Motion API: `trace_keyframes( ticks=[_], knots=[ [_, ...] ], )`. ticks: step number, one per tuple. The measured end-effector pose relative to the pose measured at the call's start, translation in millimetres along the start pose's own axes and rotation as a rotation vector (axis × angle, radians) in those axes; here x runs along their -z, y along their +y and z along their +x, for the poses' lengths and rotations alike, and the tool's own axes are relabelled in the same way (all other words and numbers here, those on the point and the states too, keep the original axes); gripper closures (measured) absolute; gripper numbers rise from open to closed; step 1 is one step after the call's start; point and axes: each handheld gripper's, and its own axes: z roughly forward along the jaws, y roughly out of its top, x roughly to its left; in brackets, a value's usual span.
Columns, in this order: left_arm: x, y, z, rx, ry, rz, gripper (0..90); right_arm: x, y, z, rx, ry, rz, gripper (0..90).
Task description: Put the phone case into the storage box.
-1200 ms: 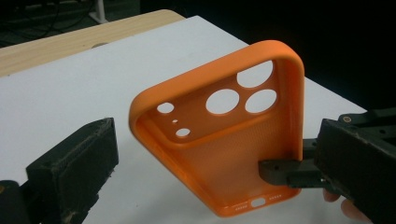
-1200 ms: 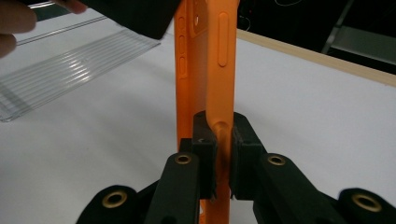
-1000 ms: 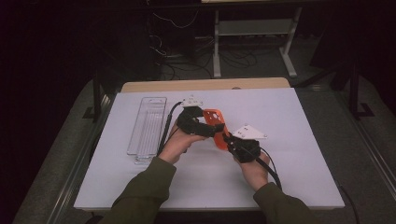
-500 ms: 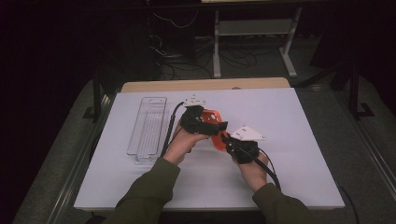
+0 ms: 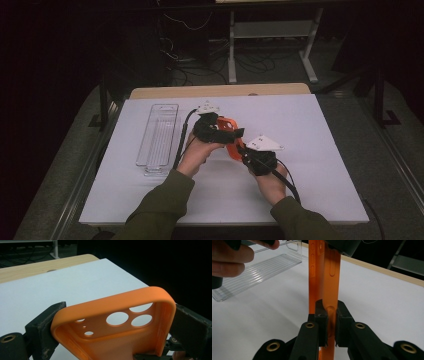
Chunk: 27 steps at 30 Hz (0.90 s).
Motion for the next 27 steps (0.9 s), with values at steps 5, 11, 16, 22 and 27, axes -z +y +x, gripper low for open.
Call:
trace_keyframes(
  ticks=[5, 11, 16, 22, 27],
  knots=[
    [1.8, 1.0, 0.1, 0.014, -0.007, -0.022, 11.0, 0.0, 0.0, 0.1, -0.002, -0.002, 0.002, 81.2],
    [1.9, 0.9, 0.1, 0.018, -0.01, -0.021, 11.9, -0.4, -0.5, 0.3, 0.008, 0.0, 0.006, 81.1],
    [1.0, 0.4, 2.2, 0.013, -0.02, -0.011, 12.8, -1.5, -0.9, 0.2, 0.006, 0.005, 0.012, 80.6],
    [0.8, 0.7, 2.6, 0.001, -0.029, -0.006, 13.9, -3.1, -1.4, -1.6, 0.013, 0.014, 0.026, 79.6],
    [1.5, 2.1, 3.3, -0.01, -0.032, 0.008, 14.5, -3.2, -1.1, -2.9, 0.017, 0.031, 0.032, 77.9]
  ],
)
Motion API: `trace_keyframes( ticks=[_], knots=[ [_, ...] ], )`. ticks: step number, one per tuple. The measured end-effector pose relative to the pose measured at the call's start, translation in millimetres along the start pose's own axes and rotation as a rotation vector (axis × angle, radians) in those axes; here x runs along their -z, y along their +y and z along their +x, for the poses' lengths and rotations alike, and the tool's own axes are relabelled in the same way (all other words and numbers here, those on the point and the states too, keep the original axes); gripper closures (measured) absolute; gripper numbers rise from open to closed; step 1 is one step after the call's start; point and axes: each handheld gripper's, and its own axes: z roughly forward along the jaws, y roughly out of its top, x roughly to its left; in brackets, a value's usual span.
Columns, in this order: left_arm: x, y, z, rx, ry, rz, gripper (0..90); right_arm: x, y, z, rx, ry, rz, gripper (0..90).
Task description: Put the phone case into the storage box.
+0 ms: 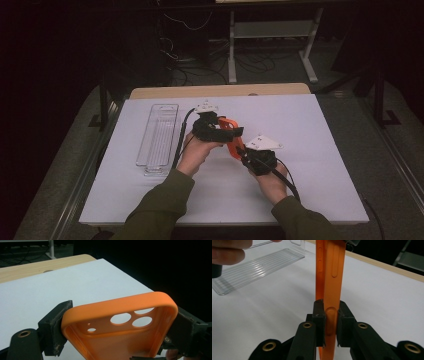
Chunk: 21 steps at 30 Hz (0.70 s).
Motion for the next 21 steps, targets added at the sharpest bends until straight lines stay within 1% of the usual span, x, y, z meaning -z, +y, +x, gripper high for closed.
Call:
trace_keyframes(
  ticks=[2, 3, 5, 6, 7, 9, 11, 15, 16, 17, 19, 20, 21],
  knots=[
    [0.2, 1.2, -0.5, -0.006, 0.001, -0.001, 14.7, 0.3, 0.3, -0.7, 0.0, 0.009, -0.002, 76.8],
    [0.1, 2.0, -0.8, -0.009, 0.001, 0.0, 14.7, 0.6, 0.5, -1.2, 0.009, 0.01, -0.003, 75.9],
    [0.9, 3.3, -1.3, -0.02, 0.004, -0.004, 14.9, 0.6, 0.7, -0.7, 0.01, 0.021, -0.009, 72.5],
    [1.2, 3.9, -1.6, -0.021, 0.007, -0.002, 14.9, 0.7, 0.8, -0.9, 0.016, 0.026, -0.006, 70.4],
    [1.3, 4.3, -1.8, -0.018, 0.006, -0.005, 15.0, 0.5, 0.9, -0.5, 0.01, 0.033, -0.004, 68.2],
    [1.4, 4.8, -1.7, -0.019, 0.006, -0.006, 15.0, 0.6, 1.2, -0.6, 0.006, 0.046, 0.001, 63.3],
    [1.2, 5.3, -1.2, -0.032, 0.01, 0.0, 15.0, 0.6, 1.5, -0.9, 0.01, 0.058, 0.008, 58.0],
    [1.3, 6.6, -1.1, -0.029, 0.005, -0.003, 15.1, -0.5, 1.9, -1.4, 0.02, 0.072, 0.029, 44.8],
    [1.7, 6.9, -0.7, -0.033, 0.008, -0.003, 15.1, -0.8, 2.0, -1.3, 0.02, 0.081, 0.034, 42.4],
    [1.8, 7.1, -0.6, -0.033, 0.01, -0.002, 15.1, -1.0, 2.1, -2.0, 0.031, 0.092, 0.042, 39.2],
    [2.1, 7.7, 0.2, -0.041, 0.011, -0.001, 15.1, -1.9, 2.1, -2.2, 0.034, 0.098, 0.057, 34.4],
    [2.1, 8.0, 0.0, -0.036, 0.011, -0.002, 15.1, -2.3, 2.1, -2.6, 0.033, 0.111, 0.062, 31.6],
    [2.1, 8.1, 0.1, -0.037, 0.011, 0.001, 15.1, -2.7, 2.1, -2.9, 0.037, 0.112, 0.064, 28.2]
  ],
)
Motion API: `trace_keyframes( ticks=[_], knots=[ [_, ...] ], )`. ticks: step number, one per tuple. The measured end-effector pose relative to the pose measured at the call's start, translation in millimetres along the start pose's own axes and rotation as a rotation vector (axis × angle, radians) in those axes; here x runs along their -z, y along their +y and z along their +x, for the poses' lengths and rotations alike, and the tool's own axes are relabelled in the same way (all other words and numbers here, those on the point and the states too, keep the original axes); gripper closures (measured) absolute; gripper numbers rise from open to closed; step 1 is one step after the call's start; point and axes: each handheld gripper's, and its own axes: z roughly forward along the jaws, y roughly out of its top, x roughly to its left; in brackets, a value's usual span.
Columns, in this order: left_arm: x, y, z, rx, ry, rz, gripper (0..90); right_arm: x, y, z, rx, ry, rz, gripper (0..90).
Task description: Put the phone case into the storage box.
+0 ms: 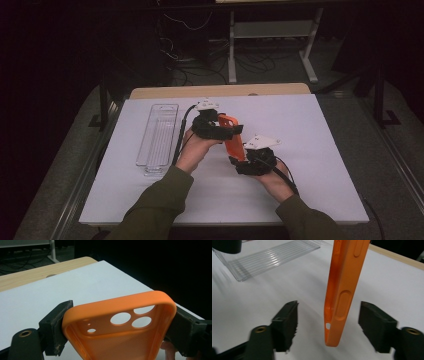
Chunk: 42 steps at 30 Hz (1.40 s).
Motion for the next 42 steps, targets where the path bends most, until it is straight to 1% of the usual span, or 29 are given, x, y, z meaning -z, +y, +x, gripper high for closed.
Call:
trace_keyframes(
  ticks=[2, 3, 5, 6, 7, 8, 9, 10, 12, 15, 16, 17, 18, 19, 20, 21, 22, 23, 25, 27, 28, 29, 33, 34, 35, 36, 38, 39, 42],
  knots=[
    [0.4, 0.3, -0.1, 0.001, 0.0, -0.003, 15.1, 0.0, 0.3, -0.5, -0.008, 0.02, 0.008, 22.6],
    [0.9, 0.6, 0.2, 0.0, 0.0, -0.003, 15.1, -0.1, 0.2, -0.8, -0.01, 0.017, 0.013, 18.7],
    [1.6, 0.7, 1.1, -0.001, 0.005, 0.0, 15.1, -0.4, 0.6, -2.3, -0.016, 0.03, 0.025, 11.8],
    [1.8, 0.7, 1.2, 0.003, 0.006, 0.0, 15.1, -0.6, 1.0, -2.8, -0.024, 0.028, 0.025, 10.2],
    [1.7, 0.7, 1.1, 0.012, 0.005, -0.004, 15.1, -0.3, 1.4, -4.4, -0.014, 0.036, 0.035, 6.8],
    [2.1, 0.8, 1.3, 0.007, 0.006, -0.004, 15.1, -0.5, 2.0, -5.1, -0.008, 0.044, 0.043, 2.2],
    [2.6, 0.7, 1.0, 0.005, 0.009, 0.001, 15.1, -0.7, 2.7, -5.5, 0.004, 0.036, 0.052, 0.0],
    [2.8, 0.7, 0.8, 0.005, 0.007, 0.001, 15.1, -0.6, 3.0, -6.4, 0.014, 0.036, 0.061, 0.0],
    [3.5, 1.1, 1.0, 0.002, 0.01, 0.002, 15.2, 0.0, 2.6, -8.1, 0.022, 0.042, 0.065, 0.0],
    [4.1, 1.2, 2.5, -0.002, 0.011, 0.003, 15.1, -0.4, 0.6, -8.8, 0.029, 0.047, 0.085, 0.0],
    [4.2, 1.2, 2.6, -0.004, 0.012, 0.004, 15.1, -0.7, -0.3, -9.1, 0.043, 0.049, 0.083, 0.0],
    [4.4, 1.2, 2.9, -0.004, 0.015, 0.005, 15.1, -0.1, -1.0, -8.7, 0.044, 0.05, 0.091, 0.0],
    [4.5, 1.3, 2.9, 0.002, 0.016, 0.0, 15.1, 0.6, -1.8, -9.5, 0.053, 0.047, 0.096, 0.0],
    [5.0, 1.7, 3.0, 0.001, 0.014, 0.003, 15.1, 0.9, -2.9, -9.6, 0.048, 0.039, 0.092, 0.0],
    [5.2, 2.1, 3.1, -0.005, 0.015, 0.006, 15.1, 1.6, -4.3, -11.6, 0.061, 0.03, 0.096, 0.0],
    [5.5, 2.5, 2.9, -0.009, 0.014, 0.007, 15.1, 2.6, -5.6, -12.8, 0.059, 0.028, 0.095, 0.0],
    [5.6, 2.9, 2.3, -0.008, 0.015, 0.007, 15.1, 4.1, -6.7, -13.0, 0.04, 0.031, 0.091, 0.0],
    [5.7, 3.6, 2.0, -0.015, 0.015, 0.007, 15.1, 5.8, -8.2, -15.4, 0.055, 0.026, 0.093, 0.0],
    [7.1, 4.8, 2.1, -0.03, 0.019, 0.006, 15.1, 10.2, -10.5, -18.7, 0.058, 0.016, 0.084, 0.0],
    [7.6, 5.9, 0.8, -0.033, 0.015, 0.008, 15.1, 14.9, -12.4, -21.0, 0.038, 0.02, 0.067, 0.0],
    [7.7, 6.4, -0.4, -0.041, 0.016, 0.007, 15.1, 17.4, -13.4, -23.1, 0.043, 0.016, 0.064, 0.0],
    [7.8, 6.8, -0.7, -0.046, 0.018, 0.006, 15.1, 19.6, -14.4, -23.6, 0.027, 0.018, 0.057, 0.0],
    [9.3, 8.6, -0.5, -0.062, 0.018, 0.011, 15.1, 29.0, -23.3, -28.9, 0.01, 0.02, 0.04, 0.0],
    [9.6, 8.5, -1.3, -0.055, 0.019, 0.007, 15.1, 31.0, -26.6, -31.8, 0.018, 0.018, 0.04, 0.0],
    [9.9, 8.7, -1.9, -0.05, 0.018, 0.002, 15.1, 33.3, -29.7, -33.0, 0.009, 0.023, 0.033, 0.0],
    [10.3, 9.0, -2.2, -0.05, 0.017, -0.003, 15.1, 35.3, -32.6, -34.9, 0.01, 0.025, 0.028, 0.0],
    [12.0, 9.9, -2.3, -0.068, 0.021, 0.001, 15.1, 40.7, -37.8, -36.8, -0.011, 0.032, 0.018, 0.0],
    [12.7, 10.4, -1.9, -0.069, 0.022, -0.001, 15.1, 43.2, -40.3, -37.4, -0.019, 0.035, 0.015, 0.0],
    [14.8, 11.8, -1.1, -0.07, 0.022, -0.008, 15.1, 48.4, -47.7, -39.7, -0.017, 0.031, 0.018, 0.0]
  ],
)
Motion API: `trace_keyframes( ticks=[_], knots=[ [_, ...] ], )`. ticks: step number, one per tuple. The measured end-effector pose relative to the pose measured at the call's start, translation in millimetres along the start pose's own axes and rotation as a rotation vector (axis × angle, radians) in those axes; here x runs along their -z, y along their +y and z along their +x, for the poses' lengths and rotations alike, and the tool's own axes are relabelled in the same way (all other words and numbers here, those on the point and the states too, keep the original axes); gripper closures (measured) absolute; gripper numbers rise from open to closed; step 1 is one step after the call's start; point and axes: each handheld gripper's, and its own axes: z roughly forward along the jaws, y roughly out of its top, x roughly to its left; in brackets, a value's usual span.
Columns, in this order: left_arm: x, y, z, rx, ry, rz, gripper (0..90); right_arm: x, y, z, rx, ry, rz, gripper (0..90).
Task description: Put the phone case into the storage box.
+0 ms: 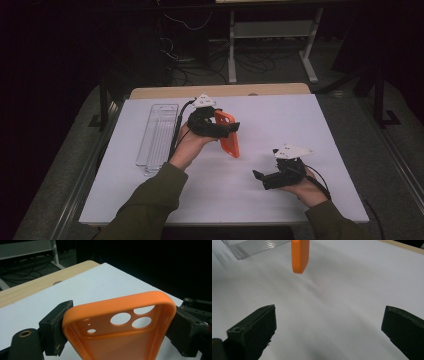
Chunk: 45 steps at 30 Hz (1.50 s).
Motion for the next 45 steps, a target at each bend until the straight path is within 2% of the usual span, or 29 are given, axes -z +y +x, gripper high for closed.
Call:
trace_keyframes(
  ticks=[6, 10, 13, 15, 22, 31, 39, 45],
  knots=[
    [5.6, 4.8, -0.8, -0.033, -0.006, -0.003, 15.1, 4.1, -11.3, -0.1, -0.001, 0.003, 0.005, 0.0],
    [10.2, 8.6, 2.3, -0.036, -0.004, -0.01, 15.1, 5.5, -18.4, -1.6, 0.008, 0.006, 0.012, 0.0],
    [13.5, 11.4, 3.7, -0.053, -0.002, -0.009, 15.1, 7.9, -22.8, -3.2, 0.019, 0.0, 0.017, 0.0],
    [15.9, 13.4, 4.5, -0.05, -0.008, -0.015, 15.1, 9.5, -25.3, -3.6, 0.007, -0.001, 0.026, 0.0],
    [23.0, 19.6, 7.2, -0.082, -0.004, -0.02, 15.1, 9.9, -25.6, -5.4, 0.006, -0.012, 0.02, 0.0],
    [33.9, 26.3, 18.6, -0.072, 0.005, -0.028, 15.0, 10.4, -25.4, -5.5, 0.012, -0.011, 0.02, 0.0],
    [41.3, 29.9, 26.3, -0.087, 0.02, -0.041, 15.0, 10.0, -24.7, -4.5, 0.012, -0.006, 0.02, 0.0],
    [45.7, 33.1, 32.5, -0.073, 0.034, -0.05, 15.0, 10.4, -24.4, -5.2, 0.011, -0.008, 0.017, 0.0]
  ],
)
